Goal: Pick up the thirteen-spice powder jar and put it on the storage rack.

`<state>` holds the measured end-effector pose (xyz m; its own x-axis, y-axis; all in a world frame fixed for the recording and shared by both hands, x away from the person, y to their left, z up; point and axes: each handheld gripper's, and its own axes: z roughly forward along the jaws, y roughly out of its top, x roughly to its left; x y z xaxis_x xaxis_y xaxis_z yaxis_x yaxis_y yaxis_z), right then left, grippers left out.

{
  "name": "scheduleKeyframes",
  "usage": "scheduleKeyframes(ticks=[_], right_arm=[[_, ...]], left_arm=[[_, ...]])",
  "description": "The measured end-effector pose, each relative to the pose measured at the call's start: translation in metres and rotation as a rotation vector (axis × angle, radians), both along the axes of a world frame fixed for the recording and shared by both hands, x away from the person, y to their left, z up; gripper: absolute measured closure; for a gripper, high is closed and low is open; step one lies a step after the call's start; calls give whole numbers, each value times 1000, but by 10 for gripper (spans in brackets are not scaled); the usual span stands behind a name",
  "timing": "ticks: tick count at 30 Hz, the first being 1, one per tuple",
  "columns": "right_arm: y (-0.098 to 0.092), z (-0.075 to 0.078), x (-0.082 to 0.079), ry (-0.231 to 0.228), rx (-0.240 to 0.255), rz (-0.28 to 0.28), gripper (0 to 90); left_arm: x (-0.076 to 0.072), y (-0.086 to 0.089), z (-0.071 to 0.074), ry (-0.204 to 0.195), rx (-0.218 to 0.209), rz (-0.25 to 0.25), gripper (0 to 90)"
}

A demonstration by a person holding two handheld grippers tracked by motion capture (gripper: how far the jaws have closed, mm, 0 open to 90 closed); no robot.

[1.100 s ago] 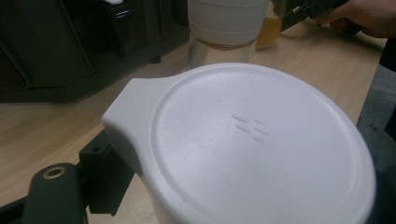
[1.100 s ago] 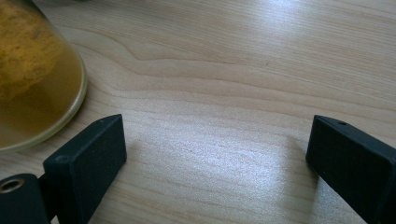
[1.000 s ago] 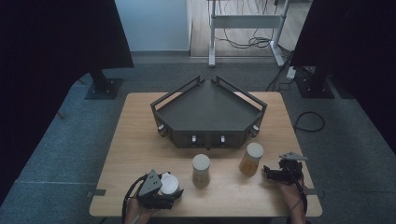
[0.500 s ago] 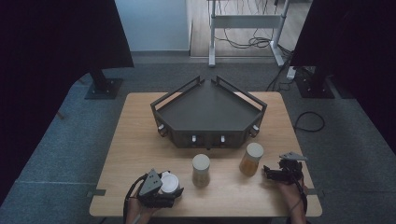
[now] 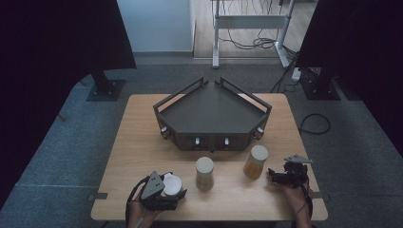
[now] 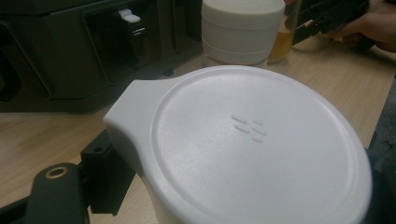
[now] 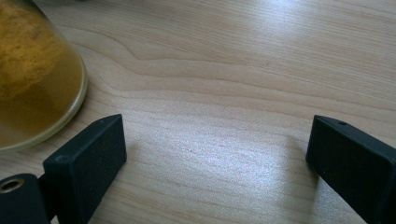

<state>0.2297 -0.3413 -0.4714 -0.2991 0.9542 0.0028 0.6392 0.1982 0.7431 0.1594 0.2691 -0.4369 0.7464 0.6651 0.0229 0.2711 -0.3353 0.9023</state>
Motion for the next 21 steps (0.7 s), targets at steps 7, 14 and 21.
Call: scheduleKeyframes(ticks=[7,14,21], right_arm=[[0,0,0,0,0,0,43],[0,0,0,0,0,0,43],[0,0,0,-1,0,0,43]], left_arm=[[0,1,3,-4,-14,8,196],[0,0,6,-9,-13,10,196],[-1,2,11,-15,-24,24,196]])
